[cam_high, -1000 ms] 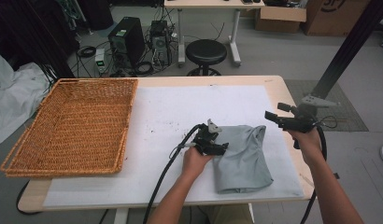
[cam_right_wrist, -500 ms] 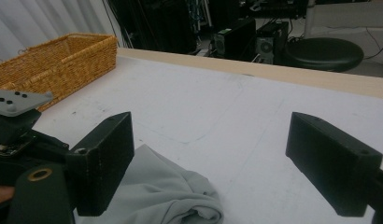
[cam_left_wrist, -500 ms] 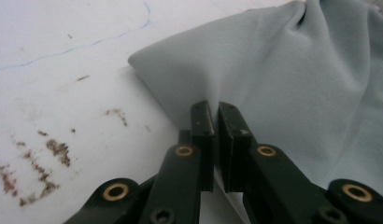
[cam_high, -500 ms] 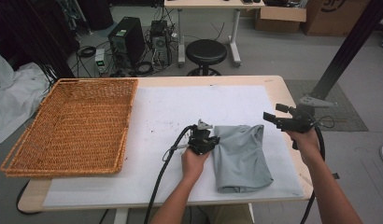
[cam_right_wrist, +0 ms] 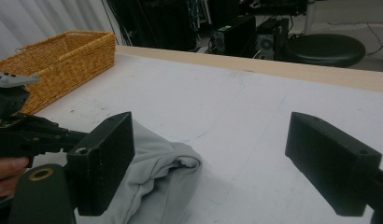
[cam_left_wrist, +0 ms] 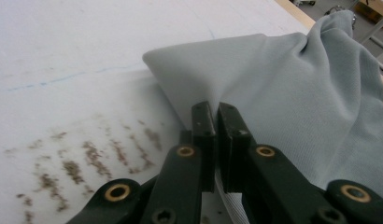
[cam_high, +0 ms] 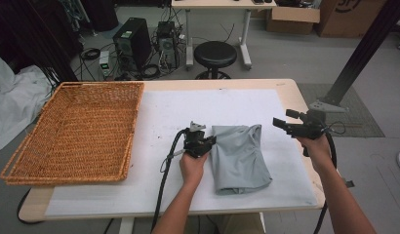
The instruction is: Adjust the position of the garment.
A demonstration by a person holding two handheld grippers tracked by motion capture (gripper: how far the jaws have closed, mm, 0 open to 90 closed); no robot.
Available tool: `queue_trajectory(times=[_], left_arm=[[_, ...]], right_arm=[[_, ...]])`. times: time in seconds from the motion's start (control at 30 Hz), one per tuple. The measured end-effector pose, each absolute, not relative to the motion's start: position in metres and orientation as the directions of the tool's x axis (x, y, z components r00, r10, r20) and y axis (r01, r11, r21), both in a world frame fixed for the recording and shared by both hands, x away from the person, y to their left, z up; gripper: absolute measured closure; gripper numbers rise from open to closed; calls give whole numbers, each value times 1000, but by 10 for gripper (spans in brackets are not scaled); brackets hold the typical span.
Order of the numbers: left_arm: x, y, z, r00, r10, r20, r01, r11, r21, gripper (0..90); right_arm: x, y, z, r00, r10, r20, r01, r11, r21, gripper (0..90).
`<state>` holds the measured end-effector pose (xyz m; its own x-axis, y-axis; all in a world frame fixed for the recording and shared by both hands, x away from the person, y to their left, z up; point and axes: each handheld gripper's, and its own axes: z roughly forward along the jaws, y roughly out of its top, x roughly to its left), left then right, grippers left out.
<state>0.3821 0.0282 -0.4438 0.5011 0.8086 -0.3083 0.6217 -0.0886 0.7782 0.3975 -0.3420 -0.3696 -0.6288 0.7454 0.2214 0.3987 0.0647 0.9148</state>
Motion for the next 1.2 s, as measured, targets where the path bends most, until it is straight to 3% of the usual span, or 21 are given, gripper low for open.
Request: queue_trajectory(times=[0.33,0.43,0.5,0.8,0.9,1.03,1.1,1.13,1.2], left_arm=[[392,52,-444,460,822,-336,632,-37,774,853],[389,51,-443,459,819,-344,640,-36,768,600],[383,51,-438,482,801,-354,622,-29,782,516],[342,45,-427,598,726,-338,562,-79,824,493],[329,45,-426,624,704,-340,548,-85,832,491],[315,44,-426,653,668,-357,547,-90,832,491],[308,39,-427,673,647,-358,550,-115,827,493],[306,37,-428,678,644,-354,550,-125,826,496],[302,34,-430,685,638,-351,554,-144,820,497]], right_arm=[[398,-338,-371,-631,744,221,402,70,913,153],[398,-336,-374,-631,745,218,404,75,912,172],[399,-334,-377,-630,745,221,410,77,909,204],[412,-310,-390,-646,733,213,424,113,898,513],[426,-299,-400,-635,732,244,462,107,881,504],[441,-279,-416,-641,719,268,507,135,851,558],[446,-270,-423,-651,716,254,526,184,830,682],[449,-265,-428,-641,732,228,529,207,823,819],[450,-265,-430,-631,743,223,531,204,822,842]])
